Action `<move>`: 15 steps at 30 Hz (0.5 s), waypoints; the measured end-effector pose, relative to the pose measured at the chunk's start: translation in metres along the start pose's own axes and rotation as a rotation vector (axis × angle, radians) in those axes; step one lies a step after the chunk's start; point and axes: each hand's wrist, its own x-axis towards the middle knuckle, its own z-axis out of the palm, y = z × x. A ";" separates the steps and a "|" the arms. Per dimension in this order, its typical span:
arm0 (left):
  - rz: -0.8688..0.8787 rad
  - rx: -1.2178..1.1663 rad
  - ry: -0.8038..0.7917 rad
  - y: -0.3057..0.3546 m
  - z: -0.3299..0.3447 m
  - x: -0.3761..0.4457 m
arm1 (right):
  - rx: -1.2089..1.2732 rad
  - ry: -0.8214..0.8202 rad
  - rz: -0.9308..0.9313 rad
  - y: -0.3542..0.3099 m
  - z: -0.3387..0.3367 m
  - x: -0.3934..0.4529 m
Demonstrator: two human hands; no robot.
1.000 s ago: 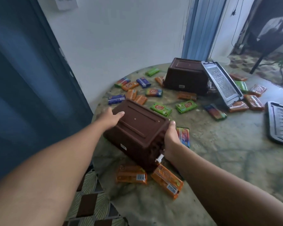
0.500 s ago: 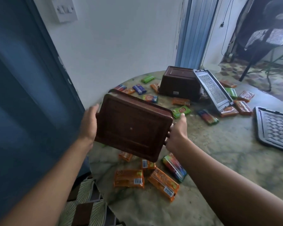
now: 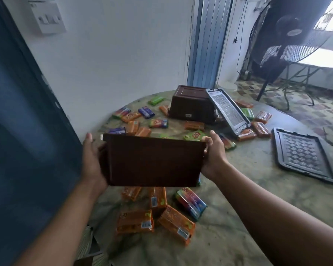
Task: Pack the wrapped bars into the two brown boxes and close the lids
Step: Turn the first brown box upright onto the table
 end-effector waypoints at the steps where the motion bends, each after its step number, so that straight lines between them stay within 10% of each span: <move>1: -0.030 -0.014 -0.014 -0.001 0.000 0.000 | -0.020 -0.017 0.001 -0.003 -0.003 -0.002; 7: -0.105 0.082 0.128 -0.013 0.008 0.004 | -0.219 -0.109 -0.176 -0.017 -0.026 0.022; 15: -0.064 0.120 0.542 -0.055 0.063 -0.039 | -0.462 -0.295 0.034 -0.082 -0.072 0.056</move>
